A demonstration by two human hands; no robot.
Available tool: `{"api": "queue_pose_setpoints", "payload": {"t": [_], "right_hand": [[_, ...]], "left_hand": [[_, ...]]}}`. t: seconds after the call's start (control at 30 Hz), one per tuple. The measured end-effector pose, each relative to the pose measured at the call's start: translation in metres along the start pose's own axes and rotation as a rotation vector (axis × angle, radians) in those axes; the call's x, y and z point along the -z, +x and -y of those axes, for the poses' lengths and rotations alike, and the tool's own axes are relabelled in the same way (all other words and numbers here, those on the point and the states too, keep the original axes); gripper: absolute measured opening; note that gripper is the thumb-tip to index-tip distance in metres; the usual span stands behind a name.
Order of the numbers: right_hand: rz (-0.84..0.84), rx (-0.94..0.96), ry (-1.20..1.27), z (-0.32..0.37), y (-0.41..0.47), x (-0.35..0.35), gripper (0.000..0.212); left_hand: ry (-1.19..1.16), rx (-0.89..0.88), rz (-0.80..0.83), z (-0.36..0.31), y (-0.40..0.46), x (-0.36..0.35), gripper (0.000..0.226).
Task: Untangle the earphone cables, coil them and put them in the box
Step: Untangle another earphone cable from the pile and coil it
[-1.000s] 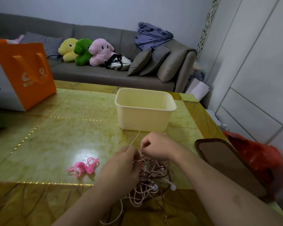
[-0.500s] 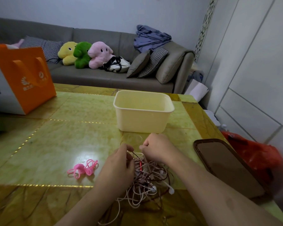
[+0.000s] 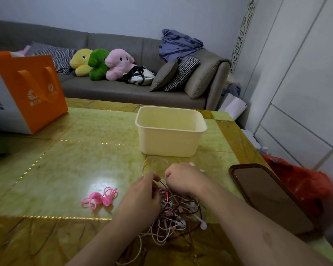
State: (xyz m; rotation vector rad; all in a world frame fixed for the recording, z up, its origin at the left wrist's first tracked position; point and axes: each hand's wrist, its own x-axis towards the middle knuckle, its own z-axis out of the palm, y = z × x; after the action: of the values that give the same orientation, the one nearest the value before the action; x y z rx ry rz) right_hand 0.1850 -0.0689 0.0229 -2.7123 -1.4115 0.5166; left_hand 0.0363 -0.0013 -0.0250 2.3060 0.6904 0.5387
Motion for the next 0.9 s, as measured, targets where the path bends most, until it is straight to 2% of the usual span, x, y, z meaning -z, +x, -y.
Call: {"api": "queue_pose_setpoints", "payload": {"t": [0.17, 0.3, 0.53, 0.67, 0.77, 0.9], "right_hand": [[-0.003, -0.054, 0.028, -0.001, 0.005, -0.006, 0.037], [-0.025, -0.089, 0.075, -0.003, 0.006, -0.008, 0.026], [0.161, -0.071, 0.094, -0.011, -0.001, -0.001, 0.023], [0.174, -0.074, 0.023, -0.013, 0.0, -0.001, 0.026], [0.074, -0.071, -0.023, -0.01, -0.008, 0.004, 0.021], [-0.237, -0.064, -0.041, -0.006, -0.024, 0.024, 0.016]], "left_hand": [[0.007, 0.0, 0.019, -0.001, -0.001, 0.0, 0.033], [0.013, -0.021, 0.012, -0.002, -0.002, 0.0, 0.032], [0.036, -0.056, 0.013, -0.003, -0.002, 0.002, 0.031], [0.057, -0.071, 0.027, -0.004, -0.004, 0.003, 0.027], [0.063, -0.086, 0.03, -0.006, -0.004, 0.004, 0.022], [0.073, -0.118, 0.034, -0.005, -0.005, 0.005, 0.02]]}}
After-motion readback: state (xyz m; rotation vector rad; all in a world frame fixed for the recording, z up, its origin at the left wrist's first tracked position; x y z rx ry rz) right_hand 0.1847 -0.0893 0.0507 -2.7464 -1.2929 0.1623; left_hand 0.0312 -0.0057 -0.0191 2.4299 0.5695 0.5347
